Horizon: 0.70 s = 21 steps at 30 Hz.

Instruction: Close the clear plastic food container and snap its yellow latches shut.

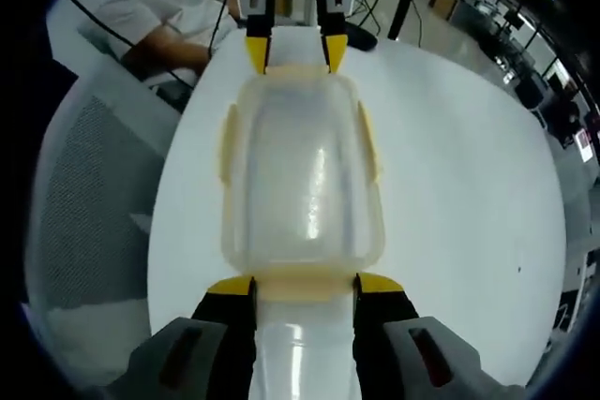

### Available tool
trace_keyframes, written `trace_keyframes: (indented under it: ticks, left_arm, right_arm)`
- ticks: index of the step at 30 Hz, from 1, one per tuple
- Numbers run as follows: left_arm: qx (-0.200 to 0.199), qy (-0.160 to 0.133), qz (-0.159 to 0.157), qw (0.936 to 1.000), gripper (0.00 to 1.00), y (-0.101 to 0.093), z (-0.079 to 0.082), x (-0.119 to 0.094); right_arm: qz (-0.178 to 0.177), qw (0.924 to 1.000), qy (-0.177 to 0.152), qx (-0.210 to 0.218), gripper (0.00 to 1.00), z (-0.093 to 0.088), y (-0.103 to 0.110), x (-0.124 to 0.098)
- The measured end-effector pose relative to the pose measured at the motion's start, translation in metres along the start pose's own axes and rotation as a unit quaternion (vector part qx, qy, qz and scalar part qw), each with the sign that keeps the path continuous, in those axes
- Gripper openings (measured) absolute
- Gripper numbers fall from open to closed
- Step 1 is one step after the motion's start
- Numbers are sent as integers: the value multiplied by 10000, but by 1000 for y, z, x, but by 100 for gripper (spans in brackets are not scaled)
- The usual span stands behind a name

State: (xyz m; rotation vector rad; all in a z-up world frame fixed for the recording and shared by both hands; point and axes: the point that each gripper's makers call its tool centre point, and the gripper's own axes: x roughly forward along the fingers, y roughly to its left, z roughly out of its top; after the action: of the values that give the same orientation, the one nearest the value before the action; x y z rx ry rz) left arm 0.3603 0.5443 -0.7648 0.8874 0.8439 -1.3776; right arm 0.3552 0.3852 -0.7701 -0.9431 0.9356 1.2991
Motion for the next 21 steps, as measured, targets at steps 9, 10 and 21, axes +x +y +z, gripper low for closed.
trace_keyframes:
  ticks: [9,10,21]
  left_arm:
    - [84,10,32,10000,38,6,21,-9]
    - [67,-4,9,10000,38,5,23,-9]
    - [124,-1,11,9999,38,3,49,3]
  right_arm:
    - [-71,9999,-82,74,39,-8,-5,-21]
    - [-85,9999,-62,59,39,-10,-4,-22]
    - [-83,9999,-68,136,39,-36,-1,-39]
